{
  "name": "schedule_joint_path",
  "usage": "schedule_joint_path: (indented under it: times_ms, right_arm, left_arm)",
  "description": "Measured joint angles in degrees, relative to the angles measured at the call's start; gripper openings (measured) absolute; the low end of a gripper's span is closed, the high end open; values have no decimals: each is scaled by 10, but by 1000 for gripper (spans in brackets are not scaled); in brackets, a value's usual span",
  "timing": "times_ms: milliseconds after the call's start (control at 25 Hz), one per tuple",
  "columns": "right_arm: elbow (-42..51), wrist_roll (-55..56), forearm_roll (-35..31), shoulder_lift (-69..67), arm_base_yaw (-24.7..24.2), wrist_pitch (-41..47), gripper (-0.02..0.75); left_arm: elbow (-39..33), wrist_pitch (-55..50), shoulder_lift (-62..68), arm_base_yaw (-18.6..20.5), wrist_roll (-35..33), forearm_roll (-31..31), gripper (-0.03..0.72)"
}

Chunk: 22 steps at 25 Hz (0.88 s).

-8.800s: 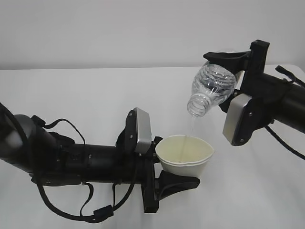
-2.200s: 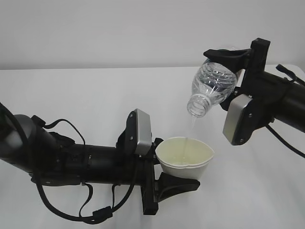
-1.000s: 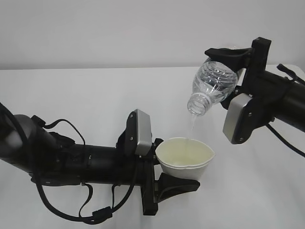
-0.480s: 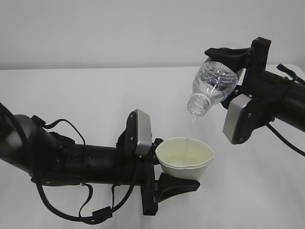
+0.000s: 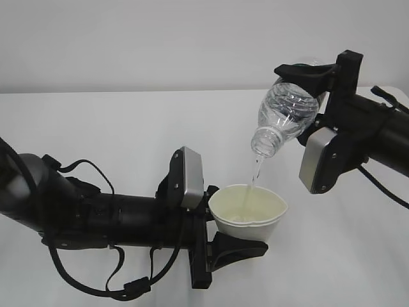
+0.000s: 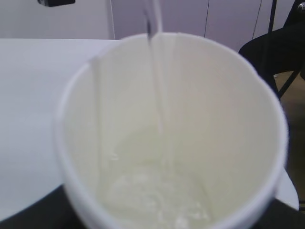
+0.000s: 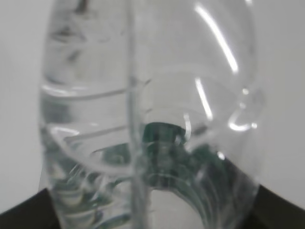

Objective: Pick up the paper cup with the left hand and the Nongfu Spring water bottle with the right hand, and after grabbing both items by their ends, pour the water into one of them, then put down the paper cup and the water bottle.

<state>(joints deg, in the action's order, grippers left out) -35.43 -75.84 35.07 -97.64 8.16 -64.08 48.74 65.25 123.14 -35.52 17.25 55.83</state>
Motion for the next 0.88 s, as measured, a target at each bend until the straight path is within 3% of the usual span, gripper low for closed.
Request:
schedule_joint_path:
  times_ms: [880]
  right_arm:
    - [0,-2,-1,0,0,0,475]
  left_arm:
    - [0,0,0,-6,0,1,430]
